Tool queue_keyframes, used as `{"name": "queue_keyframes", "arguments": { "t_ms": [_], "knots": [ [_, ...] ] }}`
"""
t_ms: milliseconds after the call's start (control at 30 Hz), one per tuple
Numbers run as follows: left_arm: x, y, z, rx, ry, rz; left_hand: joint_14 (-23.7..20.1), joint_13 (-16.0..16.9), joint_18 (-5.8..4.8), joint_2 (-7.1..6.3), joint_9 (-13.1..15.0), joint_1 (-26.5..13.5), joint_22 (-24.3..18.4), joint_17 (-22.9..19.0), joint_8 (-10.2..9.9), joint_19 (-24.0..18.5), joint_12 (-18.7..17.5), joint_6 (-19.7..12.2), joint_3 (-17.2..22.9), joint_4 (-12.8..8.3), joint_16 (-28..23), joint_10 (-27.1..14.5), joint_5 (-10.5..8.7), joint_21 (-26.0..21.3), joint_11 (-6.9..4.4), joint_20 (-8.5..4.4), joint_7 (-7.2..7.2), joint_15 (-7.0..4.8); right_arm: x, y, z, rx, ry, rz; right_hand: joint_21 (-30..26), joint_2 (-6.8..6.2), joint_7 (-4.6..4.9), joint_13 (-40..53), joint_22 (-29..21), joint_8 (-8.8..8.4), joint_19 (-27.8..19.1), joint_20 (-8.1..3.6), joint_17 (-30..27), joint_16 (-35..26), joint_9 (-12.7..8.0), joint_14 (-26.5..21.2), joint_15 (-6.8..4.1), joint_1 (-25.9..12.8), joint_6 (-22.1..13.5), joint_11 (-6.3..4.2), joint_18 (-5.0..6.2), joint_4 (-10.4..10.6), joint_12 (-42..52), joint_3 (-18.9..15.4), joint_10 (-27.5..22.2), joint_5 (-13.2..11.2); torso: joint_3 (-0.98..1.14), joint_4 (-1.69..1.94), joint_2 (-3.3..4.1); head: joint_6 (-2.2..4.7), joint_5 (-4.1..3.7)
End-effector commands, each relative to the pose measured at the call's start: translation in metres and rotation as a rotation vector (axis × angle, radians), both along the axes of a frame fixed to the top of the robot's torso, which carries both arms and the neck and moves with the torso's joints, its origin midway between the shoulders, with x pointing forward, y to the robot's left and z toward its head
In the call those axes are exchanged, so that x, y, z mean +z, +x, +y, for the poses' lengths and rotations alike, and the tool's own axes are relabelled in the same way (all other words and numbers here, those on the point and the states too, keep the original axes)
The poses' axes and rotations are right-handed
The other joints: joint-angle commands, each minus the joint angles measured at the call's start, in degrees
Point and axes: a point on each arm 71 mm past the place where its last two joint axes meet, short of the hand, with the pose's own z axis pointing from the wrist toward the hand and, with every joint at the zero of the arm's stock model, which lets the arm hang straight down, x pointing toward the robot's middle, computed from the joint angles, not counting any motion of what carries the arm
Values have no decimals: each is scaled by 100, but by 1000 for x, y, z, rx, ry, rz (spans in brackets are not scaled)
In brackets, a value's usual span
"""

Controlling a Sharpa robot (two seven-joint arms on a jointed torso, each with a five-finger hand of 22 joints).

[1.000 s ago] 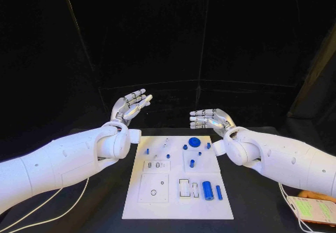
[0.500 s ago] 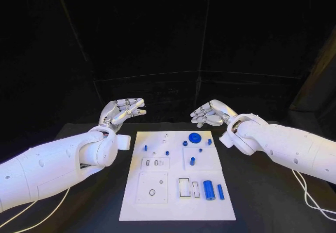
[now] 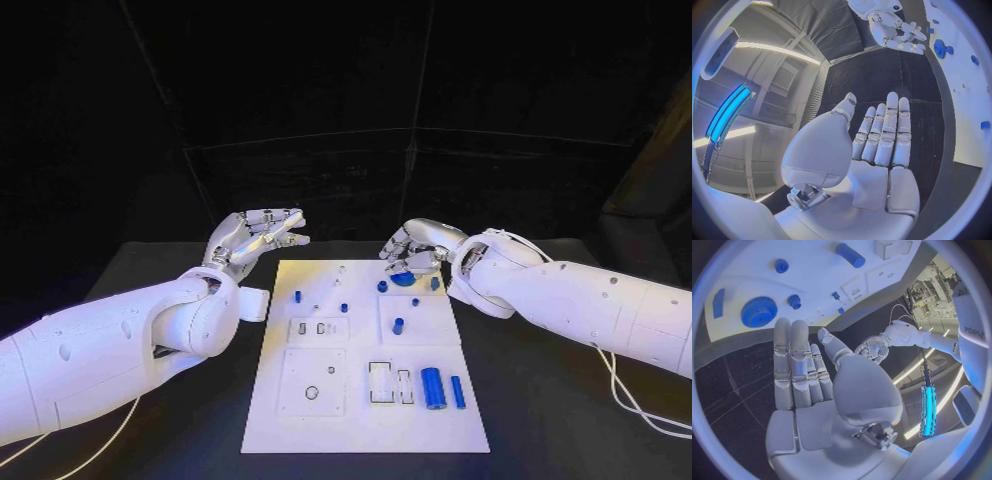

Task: Assemble the parts on the task board

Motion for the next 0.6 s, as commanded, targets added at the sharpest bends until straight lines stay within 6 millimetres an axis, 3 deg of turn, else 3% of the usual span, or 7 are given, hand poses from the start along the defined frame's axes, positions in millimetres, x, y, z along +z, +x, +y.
{"name": "queue_keyframes", "arguments": {
  "t_ms": [33, 167, 600],
  "knots": [
    [3, -3, -4, -44, -4, -10, 40, -8, 37, 24, -7, -15, -14, 11, -46, 48, -39, 4, 1, -39, -40, 12, 25, 23, 22, 5, 39, 3, -3, -1, 5, 7, -191, -43, 256, -75, -15, 6, 174, -16, -85, 10, 385, 463, 2, 175, -6, 8, -47, 6, 99, 3, 25, 37, -98, -6, -2, 22, 124, 31, -43],
    [3, -5, -4, -52, -7, -9, 16, -9, 34, 27, -6, -17, -22, 13, -64, 65, -59, 1, -3, -53, -76, -1, 26, 20, 30, 8, 45, 12, -4, -3, 9, 10, -247, -50, 707, -98, -37, 7, 594, -18, -112, 38, 1090, 1169, 1, 156, -3, 22, -125, -11, 71, 2, 50, 57, -167, -14, -2, 31, 179, 32, -50],
    [4, -8, -7, -69, -14, -7, -20, -11, 32, 28, -8, -34, -38, 16, -99, 100, -101, -17, -20, -76, -140, -34, 25, 14, 49, 15, 66, 28, -6, -1, 18, 11, -322, -53, 1633, -62, -62, 8, 1635, -16, -4, 87, 2013, 2105, 3, 131, 5, 32, -191, -18, -53, 13, 115, 89, -219, -17, -4, 50, 284, 70, -28]
  ]
}}
